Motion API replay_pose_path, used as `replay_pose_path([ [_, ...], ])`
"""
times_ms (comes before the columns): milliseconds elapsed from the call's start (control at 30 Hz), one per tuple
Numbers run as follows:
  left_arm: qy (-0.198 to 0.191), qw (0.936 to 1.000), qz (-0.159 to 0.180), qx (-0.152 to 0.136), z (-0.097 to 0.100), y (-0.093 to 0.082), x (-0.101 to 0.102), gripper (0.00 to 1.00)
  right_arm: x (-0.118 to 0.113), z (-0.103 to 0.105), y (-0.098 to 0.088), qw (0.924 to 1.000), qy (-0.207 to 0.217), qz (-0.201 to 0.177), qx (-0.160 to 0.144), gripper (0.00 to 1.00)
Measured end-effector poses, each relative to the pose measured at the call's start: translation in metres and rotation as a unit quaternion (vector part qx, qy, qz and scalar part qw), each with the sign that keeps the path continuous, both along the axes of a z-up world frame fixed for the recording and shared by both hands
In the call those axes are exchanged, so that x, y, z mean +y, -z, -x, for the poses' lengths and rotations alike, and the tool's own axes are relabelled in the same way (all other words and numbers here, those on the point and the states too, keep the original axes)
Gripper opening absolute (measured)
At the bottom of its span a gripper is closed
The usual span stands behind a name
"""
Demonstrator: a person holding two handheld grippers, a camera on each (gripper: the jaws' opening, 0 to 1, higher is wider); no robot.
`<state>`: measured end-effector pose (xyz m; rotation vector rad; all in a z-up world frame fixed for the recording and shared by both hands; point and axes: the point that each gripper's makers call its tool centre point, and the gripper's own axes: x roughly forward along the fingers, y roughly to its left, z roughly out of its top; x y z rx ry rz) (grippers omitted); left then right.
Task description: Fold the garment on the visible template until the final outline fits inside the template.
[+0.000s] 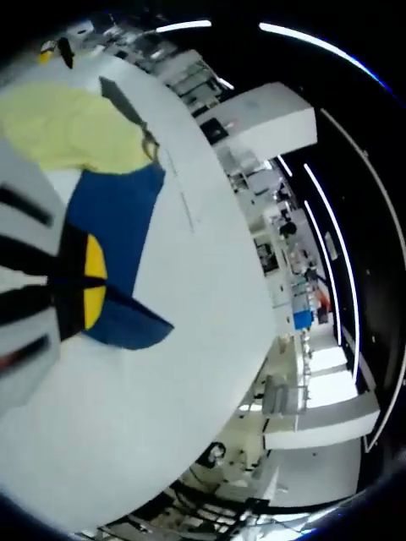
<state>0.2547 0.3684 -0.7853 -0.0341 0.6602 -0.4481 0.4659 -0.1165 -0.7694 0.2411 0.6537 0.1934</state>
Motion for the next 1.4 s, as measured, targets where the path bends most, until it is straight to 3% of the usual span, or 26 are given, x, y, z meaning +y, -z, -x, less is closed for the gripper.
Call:
replay_pose_path([
  [67, 0.000, 1.0000, 0.001, -0.004, 0.000, -0.003, -0.001, 0.83, 0.022, 0.003, -0.006, 0.9999, -0.015, 0.006, -0.003, 0.00],
  [333, 0.005, 1.0000, -0.003, -0.007, 0.001, -0.004, 0.002, 0.82, 0.083, -0.018, -0.014, 0.9975, -0.070, -0.010, -0.006, 0.00],
  [533, -0.002, 1.0000, 0.001, -0.009, 0.005, -0.004, 0.002, 0.82, 0.143, -0.024, -0.016, 0.9929, -0.117, -0.019, -0.008, 0.00],
  [733, -0.010, 0.9999, 0.005, -0.007, 0.008, 0.000, 0.004, 0.81, 0.189, -0.042, -0.017, 0.9878, -0.152, -0.035, -0.010, 0.00],
  [800, -0.012, 0.9999, 0.007, -0.007, 0.009, -0.001, 0.003, 0.81, 0.208, -0.032, -0.019, 0.9858, -0.164, -0.037, -0.011, 0.00],
  [933, -0.020, 0.9997, 0.009, -0.007, 0.012, -0.001, 0.006, 0.80, 0.230, -0.038, -0.019, 0.9828, -0.179, -0.043, -0.010, 0.00],
  [1200, -0.030, 0.9995, 0.012, -0.007, 0.014, -0.001, 0.011, 0.80, 0.285, -0.026, -0.024, 0.9750, -0.214, -0.058, -0.012, 0.00],
  [1400, -0.034, 0.9993, 0.014, -0.007, 0.015, -0.001, 0.012, 0.80, 0.331, -0.032, -0.031, 0.9666, -0.247, -0.066, -0.020, 0.00],
])
